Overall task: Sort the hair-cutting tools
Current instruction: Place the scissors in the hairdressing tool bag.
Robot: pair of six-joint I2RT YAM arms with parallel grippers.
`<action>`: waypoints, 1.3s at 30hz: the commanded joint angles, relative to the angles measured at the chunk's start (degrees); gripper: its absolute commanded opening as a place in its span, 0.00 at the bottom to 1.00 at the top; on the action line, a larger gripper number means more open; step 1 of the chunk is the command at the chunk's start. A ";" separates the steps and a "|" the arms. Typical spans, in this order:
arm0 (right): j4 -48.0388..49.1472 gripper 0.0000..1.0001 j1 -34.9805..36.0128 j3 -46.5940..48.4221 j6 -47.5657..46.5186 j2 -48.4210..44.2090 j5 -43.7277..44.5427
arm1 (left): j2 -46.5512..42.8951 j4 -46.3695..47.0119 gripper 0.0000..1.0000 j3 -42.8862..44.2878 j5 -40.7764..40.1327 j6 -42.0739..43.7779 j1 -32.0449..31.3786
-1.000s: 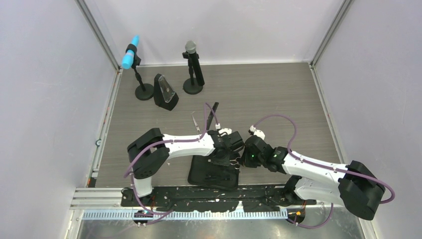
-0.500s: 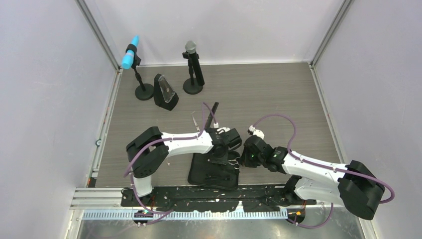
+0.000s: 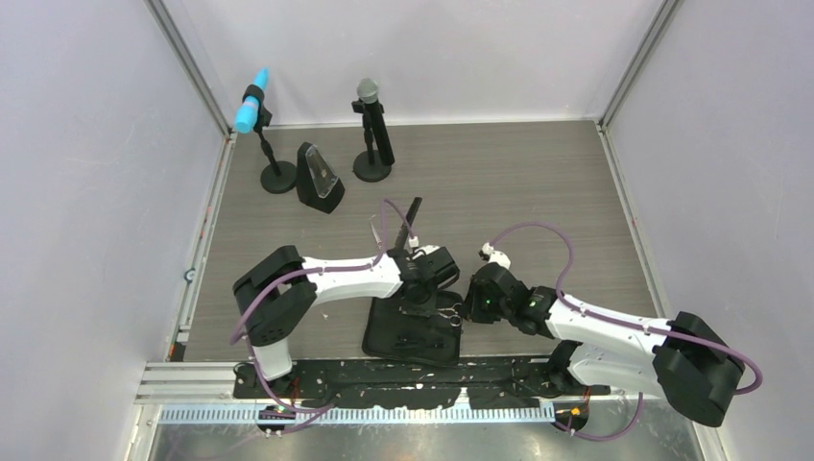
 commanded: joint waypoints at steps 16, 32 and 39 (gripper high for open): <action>2.52 0.13 1.27 4.39 -7.32 -6.49 -1.93 | -11.13 14.41 0.00 -12.26 -4.18 1.87 0.45; 17.39 0.13 1.33 6.04 -7.90 14.11 -10.44 | -13.95 18.50 0.00 -15.50 -3.82 2.14 0.54; 16.86 0.13 1.28 5.38 -8.82 16.52 -14.96 | -17.81 21.60 0.00 -18.52 -4.86 2.37 0.58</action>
